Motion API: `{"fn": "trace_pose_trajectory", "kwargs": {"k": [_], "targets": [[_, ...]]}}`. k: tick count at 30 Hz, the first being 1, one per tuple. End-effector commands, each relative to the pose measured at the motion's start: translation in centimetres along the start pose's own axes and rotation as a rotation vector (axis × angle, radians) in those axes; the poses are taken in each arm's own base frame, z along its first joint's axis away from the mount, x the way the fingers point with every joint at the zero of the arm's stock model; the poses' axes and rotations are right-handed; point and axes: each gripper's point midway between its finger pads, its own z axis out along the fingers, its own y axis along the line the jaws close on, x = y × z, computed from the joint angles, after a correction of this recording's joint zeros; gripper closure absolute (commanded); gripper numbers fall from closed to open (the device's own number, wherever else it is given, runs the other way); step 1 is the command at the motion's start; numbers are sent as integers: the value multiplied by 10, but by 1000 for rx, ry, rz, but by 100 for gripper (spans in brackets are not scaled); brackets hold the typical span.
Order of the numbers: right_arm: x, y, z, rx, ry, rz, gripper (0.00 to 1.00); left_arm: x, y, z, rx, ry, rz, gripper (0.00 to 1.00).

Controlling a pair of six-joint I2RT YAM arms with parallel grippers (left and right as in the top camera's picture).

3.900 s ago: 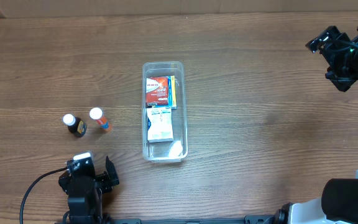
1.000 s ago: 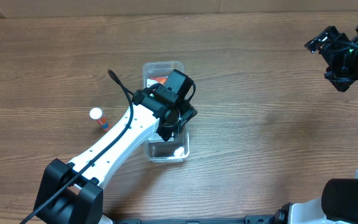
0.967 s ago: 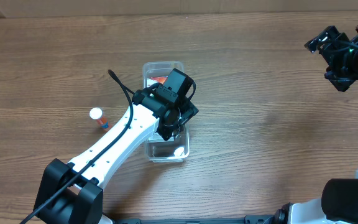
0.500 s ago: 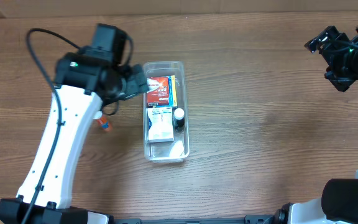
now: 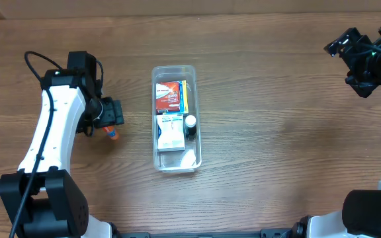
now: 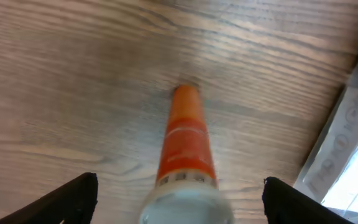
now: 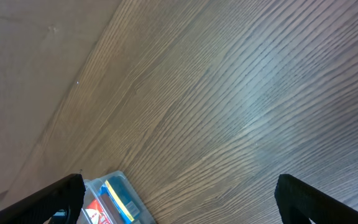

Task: Pack container
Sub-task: 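Move the left gripper back to the orange tube, then grasp the orange tube with the left gripper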

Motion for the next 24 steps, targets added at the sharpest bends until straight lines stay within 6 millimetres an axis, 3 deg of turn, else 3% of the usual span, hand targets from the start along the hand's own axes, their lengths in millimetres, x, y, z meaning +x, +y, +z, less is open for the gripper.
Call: {"fn": "trace_pose_trajectory", "kwargs": {"k": [1,4,6,8,10,13,15,16,18,19,21,22,24], "targets": [[-1,3,-2,-10,-5,-7,0,-4,-5,5,32,-19,35,30],[0,3,-2,-10,-4,-7,0,-8,-6,5,37,-36,35,45],[0,3,-2,-10,-4,-7,0,-8,-6,5,38,-35,35,59],[0,3,-2,-10,-4,-7,0,-7,-6,5,38,-33,34,79],[0,3,-2,-10,-4,-7,0,-4,-5,-7,34,-13,34,90],[0,3,-2,-10,-4,-7,0,-8,-5,-62,38,-29,20,93],[0,3,-2,-10,-4,-7,0,-5,-14,-131,81,-102,41,92],[0,3,-2,-10,-4,-7,0,-2,-20,-152,96,-136,63,91],[0,3,-2,-10,-4,-7,0,10,-42,-186,137,-213,119,91],[0,3,-2,-10,-4,-7,0,19,-58,-194,166,-230,151,91],[0,3,-2,-10,-4,-7,0,37,-90,-198,193,-224,222,91],[0,3,-2,-10,-4,-7,0,64,-140,-191,209,-209,358,90],[0,3,-2,-10,-4,-7,0,82,-167,-177,163,-214,424,89]]}}
